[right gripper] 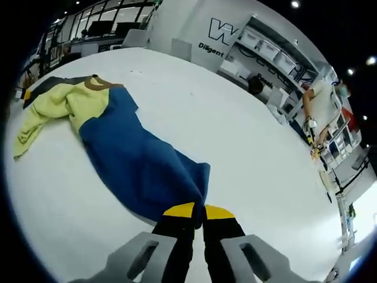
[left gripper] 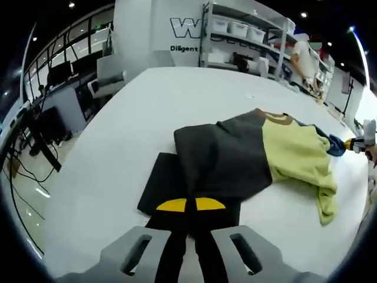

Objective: Fold the garment on the visible template until the final outline fits inside the template.

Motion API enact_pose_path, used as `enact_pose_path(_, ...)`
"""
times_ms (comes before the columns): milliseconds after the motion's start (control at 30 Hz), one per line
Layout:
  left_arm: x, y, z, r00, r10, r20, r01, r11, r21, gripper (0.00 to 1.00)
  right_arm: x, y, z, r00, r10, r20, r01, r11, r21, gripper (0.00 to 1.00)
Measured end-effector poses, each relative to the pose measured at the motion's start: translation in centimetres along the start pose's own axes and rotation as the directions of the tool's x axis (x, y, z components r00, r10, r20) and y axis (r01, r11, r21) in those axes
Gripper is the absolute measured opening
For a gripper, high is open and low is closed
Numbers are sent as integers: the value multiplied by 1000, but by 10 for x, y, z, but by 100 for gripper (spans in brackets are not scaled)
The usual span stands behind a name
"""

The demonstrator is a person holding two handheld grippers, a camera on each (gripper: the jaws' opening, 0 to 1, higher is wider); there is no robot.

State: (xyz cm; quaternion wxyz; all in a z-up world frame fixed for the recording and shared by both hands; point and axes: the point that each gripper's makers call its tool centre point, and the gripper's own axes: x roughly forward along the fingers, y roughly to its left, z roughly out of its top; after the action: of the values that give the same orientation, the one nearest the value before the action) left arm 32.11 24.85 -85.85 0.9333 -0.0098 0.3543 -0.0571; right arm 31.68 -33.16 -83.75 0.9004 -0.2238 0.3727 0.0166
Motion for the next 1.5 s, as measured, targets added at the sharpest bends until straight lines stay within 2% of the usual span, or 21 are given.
enact_pose_path(267, 2, 6, 2, 1000, 12, 3, -12, 1000, 11, 0, 4, -10, -11, 999, -23, -26, 23, 1000, 8, 0)
enact_pose_path(433, 3, 10, 4, 1000, 22, 2, -22, 1000, 10, 0, 3, -13, -17, 999, -24, -37, 25, 999, 41, 0)
enact_pose_path(600, 3, 18, 4, 999, 45, 1, -45, 999, 7, 0, 1, -19, -29, 996, -53, -70, 57, 997, 58, 0)
enact_pose_path(867, 5, 22, 7, 999, 42, -6, -42, 999, 24, 0, 2, -23, -36, 996, -43, -81, 49, 996, 74, 0)
enact_pose_path(933, 5, 25, 7, 999, 49, -6, -49, 999, 22, 0, 1, -31, -42, 991, -79, -108, 84, 995, 46, 0)
enact_pose_path(967, 5, 26, 7, 999, 52, -5, -52, 999, 15, 0, 1, -34, -45, 991, -77, -112, 84, 994, 64, 0)
enact_pose_path(1033, 5, 26, 7, 999, 47, -6, -47, 999, -12, 0, 1, -32, -43, 995, -52, -83, 62, 989, 131, 0)
enact_pose_path(1100, 5, 24, 7, 999, 48, -5, -48, 998, 29, 0, 0, -34, -47, 995, -52, -90, 63, 990, 123, 0)
enact_pose_path(1267, 5, 24, 7, 999, 48, -5, -48, 999, 5, 0, 2, -34, -49, 995, -49, -92, 61, 988, 139, 0)
enact_pose_path(1500, 4, 23, 6, 999, 52, -2, -52, 998, 24, 0, 5, -36, -51, 995, -41, -92, 57, 983, 172, 0)
